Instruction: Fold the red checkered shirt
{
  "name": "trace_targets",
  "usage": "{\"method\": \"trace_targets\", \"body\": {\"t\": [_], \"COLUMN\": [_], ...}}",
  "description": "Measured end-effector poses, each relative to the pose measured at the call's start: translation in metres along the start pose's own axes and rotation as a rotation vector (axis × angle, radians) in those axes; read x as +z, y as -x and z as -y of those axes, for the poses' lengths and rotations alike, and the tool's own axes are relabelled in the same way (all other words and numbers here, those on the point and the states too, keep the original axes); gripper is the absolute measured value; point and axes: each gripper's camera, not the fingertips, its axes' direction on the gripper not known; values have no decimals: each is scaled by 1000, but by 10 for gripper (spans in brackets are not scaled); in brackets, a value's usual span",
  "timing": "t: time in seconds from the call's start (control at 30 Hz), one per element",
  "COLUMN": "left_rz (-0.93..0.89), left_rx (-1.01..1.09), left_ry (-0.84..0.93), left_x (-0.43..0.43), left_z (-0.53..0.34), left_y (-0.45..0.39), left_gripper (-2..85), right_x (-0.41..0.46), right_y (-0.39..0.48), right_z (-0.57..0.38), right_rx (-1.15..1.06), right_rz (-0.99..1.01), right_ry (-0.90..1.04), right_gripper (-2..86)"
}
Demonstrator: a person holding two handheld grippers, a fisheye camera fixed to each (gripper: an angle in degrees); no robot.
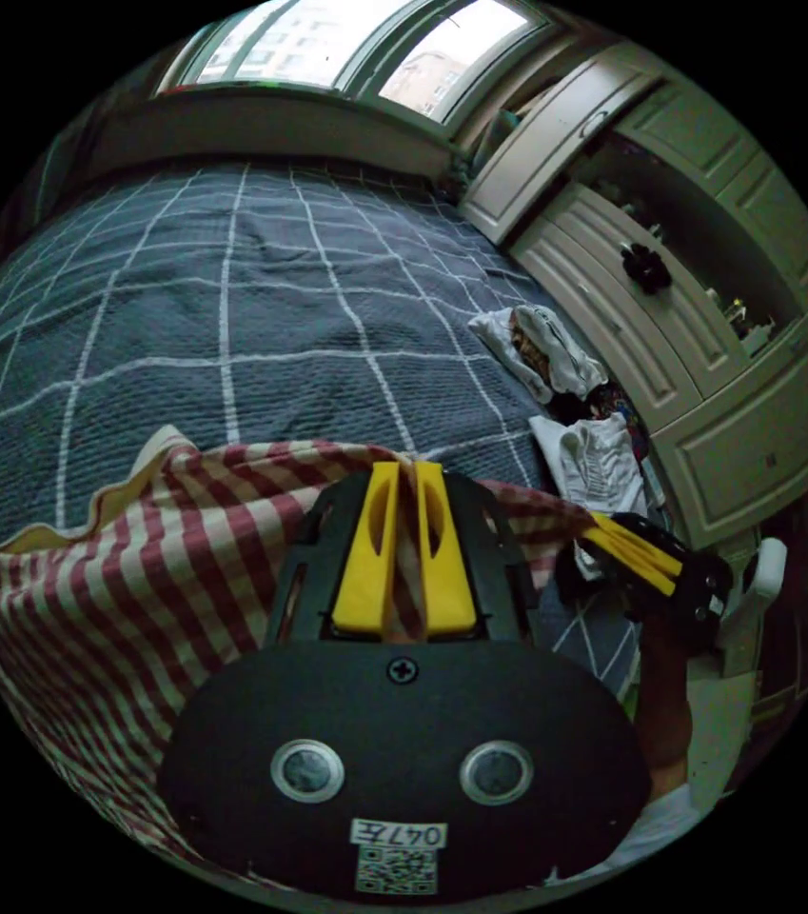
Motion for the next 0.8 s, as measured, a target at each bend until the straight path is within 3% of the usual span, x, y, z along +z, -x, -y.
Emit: {"method": "trace_targets", "body": {"t": [0.1,0.23,0.37,0.47,0.6,0.8], "left_rz": [-32,2,0,-12,57,149], "left_rx": [6,154,337,424,396,241], "left_ry": [40,-23,34,63,37,-23], "left_x": [0,-64,-144,-208,-281,-341], "left_z": [-30,-86,-183,-294,-438,-597], "left_y": [8,7,-3,-5,5,16], "left_gripper": [53,59,65,70,70,68], "right_x": [28,39,-39,-119,-198,-244], "right_y": [9,21,19,44,108,196], "right_z": [-11,-40,-104,-170,-257,-322], "right_rx": [-12,24,131,49,-136,-322], "right_rz": [14,51,-12,140,380,391], "right_ry": [122,145,-158,-329,-269,-241], "right_gripper": [-1,17,42,50,54,78]}}
